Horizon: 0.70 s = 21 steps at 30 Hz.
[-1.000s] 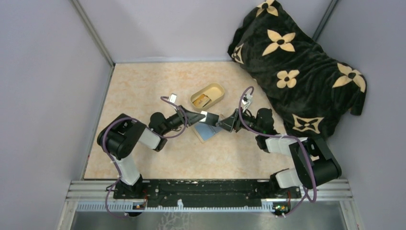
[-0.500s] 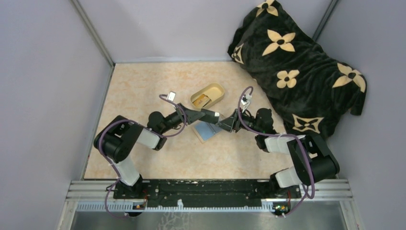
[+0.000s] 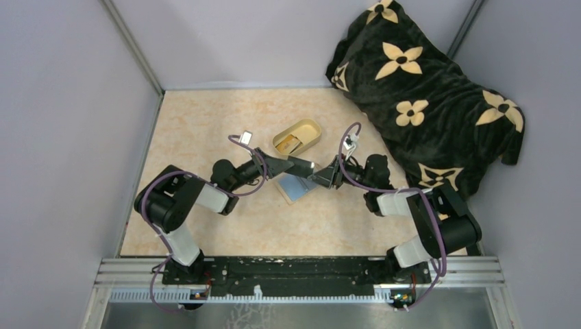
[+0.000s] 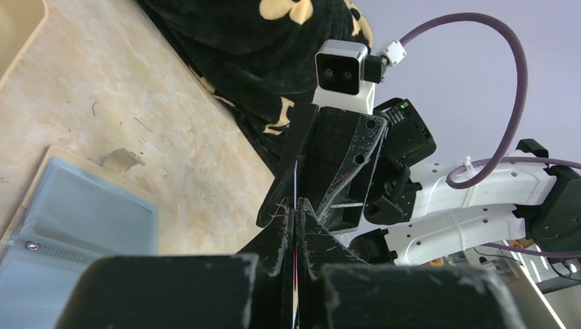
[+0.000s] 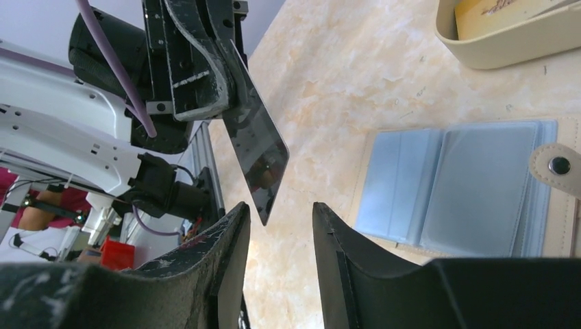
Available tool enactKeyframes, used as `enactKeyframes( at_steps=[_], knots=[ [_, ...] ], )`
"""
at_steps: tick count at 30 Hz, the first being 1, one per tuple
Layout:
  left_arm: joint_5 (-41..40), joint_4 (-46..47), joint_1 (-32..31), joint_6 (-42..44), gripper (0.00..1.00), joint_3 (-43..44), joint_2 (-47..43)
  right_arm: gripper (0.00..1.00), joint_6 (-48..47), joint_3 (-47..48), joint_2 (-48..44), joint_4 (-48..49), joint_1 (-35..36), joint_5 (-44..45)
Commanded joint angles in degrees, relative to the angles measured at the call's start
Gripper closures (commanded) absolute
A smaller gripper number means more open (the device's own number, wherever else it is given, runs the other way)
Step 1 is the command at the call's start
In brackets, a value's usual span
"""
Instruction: Take the credit cards out of the card holder
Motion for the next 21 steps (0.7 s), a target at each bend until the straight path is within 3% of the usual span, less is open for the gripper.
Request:
enactKeyframes(
  at_steps=[1,6,9,21],
  knots=[
    [0.98,16.35,0.00,0.08,1.00,0.13,0.80,0.61,0.38,3.45,0.56,4.69,-0.08,-1.27],
    [0.94,16.35,-0.10,0.28,1.00,-0.27,0.67,0.73,0.86,4.49,1.21,5.23,-0.08,-1.53],
    [0.89,16.38,-0.12,0.31,1.00,-0.45,0.74,0.96,1.74,4.58,1.53,6.35,-0.08,-1.79],
    [1.38,16.38,-0.13,0.75,1.00,-2.44,0.13,1.00,0.58,6.44,1.44,3.87,-0.12,-0.51]
  ],
)
